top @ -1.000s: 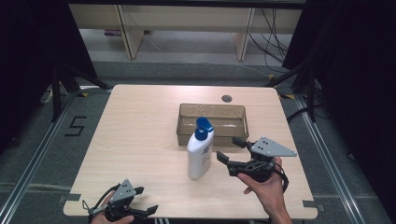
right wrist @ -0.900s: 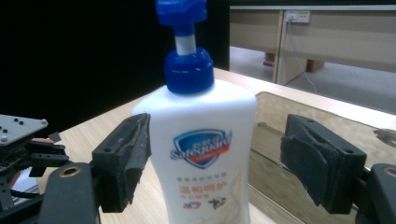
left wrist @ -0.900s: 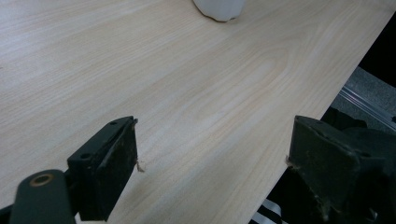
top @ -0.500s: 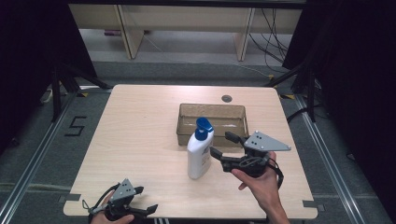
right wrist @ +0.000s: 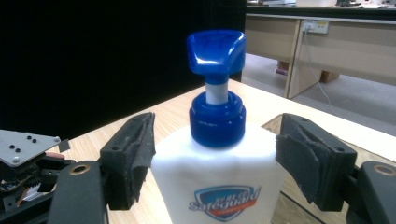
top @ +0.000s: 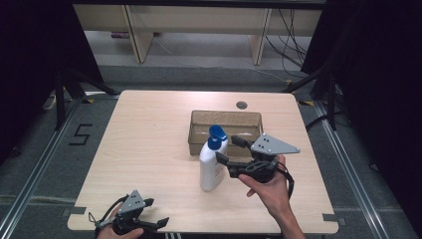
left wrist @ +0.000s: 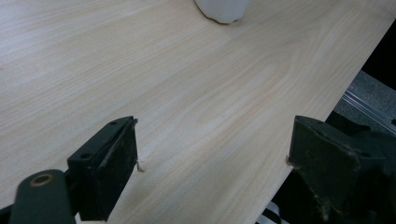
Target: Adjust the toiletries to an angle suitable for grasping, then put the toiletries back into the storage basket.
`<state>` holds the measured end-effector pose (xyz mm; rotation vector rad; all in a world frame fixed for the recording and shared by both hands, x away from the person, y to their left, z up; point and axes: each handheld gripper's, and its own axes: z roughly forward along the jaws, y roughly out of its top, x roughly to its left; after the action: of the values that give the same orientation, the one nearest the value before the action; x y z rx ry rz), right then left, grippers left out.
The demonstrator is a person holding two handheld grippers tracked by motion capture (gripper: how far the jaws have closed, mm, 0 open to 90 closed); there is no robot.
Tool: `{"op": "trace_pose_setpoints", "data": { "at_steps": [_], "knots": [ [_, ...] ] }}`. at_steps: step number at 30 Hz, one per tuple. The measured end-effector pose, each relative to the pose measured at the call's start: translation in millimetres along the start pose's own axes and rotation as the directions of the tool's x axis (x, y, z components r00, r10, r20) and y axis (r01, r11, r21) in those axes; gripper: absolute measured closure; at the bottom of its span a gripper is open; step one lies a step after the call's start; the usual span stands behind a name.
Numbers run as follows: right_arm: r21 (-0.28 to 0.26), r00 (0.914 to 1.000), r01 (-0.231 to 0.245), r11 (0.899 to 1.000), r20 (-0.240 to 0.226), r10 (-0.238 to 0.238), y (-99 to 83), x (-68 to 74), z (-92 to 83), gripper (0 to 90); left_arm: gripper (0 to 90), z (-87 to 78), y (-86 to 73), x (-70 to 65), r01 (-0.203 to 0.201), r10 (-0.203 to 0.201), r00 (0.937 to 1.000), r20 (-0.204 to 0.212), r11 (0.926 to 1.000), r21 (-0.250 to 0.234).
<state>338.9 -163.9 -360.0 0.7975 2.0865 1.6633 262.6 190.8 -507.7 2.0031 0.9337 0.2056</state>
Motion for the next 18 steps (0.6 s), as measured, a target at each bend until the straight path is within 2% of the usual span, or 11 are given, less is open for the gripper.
{"op": "trace_pose_setpoints", "data": {
  "at_steps": [1,2,5,6,7,8,9,10,13,14,18],
  "knots": [
    [-0.007,0.9999,0.015,1.0,0.004,-0.015,0.6,-0.6,1.0,28.7,15.1,0.1,0.0,0.0,-0.003,0.003,1.0,0.005,1.0,0.001],
    [0.003,1.0,-0.002,1.0,-0.003,0.002,1.2,0.2,2.3,28.6,15.1,0.3,0.0,-0.7,0.001,-0.001,1.0,0.007,1.0,0.0],
    [0.0,0.9998,0.019,1.0,0.01,-0.019,3.1,0.2,5.2,28.8,15.1,0.3,-0.2,-1.3,0.0,0.0,1.0,0.007,1.0,-0.003],
    [0.006,1.0,-0.004,1.0,-0.006,0.004,3.5,1.8,6.4,28.8,15.1,0.2,-0.2,-1.0,-0.002,0.002,1.0,0.01,1.0,0.002],
    [0.012,1.0,-0.005,1.0,0.003,0.005,4.4,2.5,6.7,28.8,15.1,-0.4,-0.3,-0.3,-0.013,0.013,0.9999,0.008,0.9998,0.012],
    [-0.005,1.0,0.004,1.0,-0.009,-0.004,4.9,2.1,9.0,28.9,15.1,-0.2,-0.5,-1.2,-0.004,0.004,1.0,0.008,1.0,0.006],
    [-0.001,1.0,0.005,1.0,-0.005,-0.005,5.5,2.2,10.1,28.9,15.1,-1.2,-0.4,0.1,-0.023,0.023,0.9997,0.004,0.9995,0.02],
    [0.006,0.9999,-0.012,1.0,-0.002,0.012,6.0,3.7,10.6,28.9,15.1,0.2,-0.8,-1.8,-0.002,0.002,0.9999,0.015,1.0,-0.008],
    [0.0,0.9999,0.016,1.0,0.004,-0.016,8.2,1.4,15.3,28.9,15.1,0.4,-0.6,-1.6,0.002,-0.002,0.9999,0.011,0.9999,-0.013],
    [0.006,1.0,0.001,1.0,-0.002,-0.001,9.4,2.3,17.3,28.9,15.1,0.3,-0.7,-1.4,0.0,0.001,0.9999,0.01,1.0,-0.01],
    [-0.009,0.9999,0.009,1.0,-0.011,-0.009,12.1,1.4,22.6,28.9,15.1,0.2,-1.0,-1.5,0.0,0.0,1.0,0.009,0.9999,-0.011]
  ]
}}
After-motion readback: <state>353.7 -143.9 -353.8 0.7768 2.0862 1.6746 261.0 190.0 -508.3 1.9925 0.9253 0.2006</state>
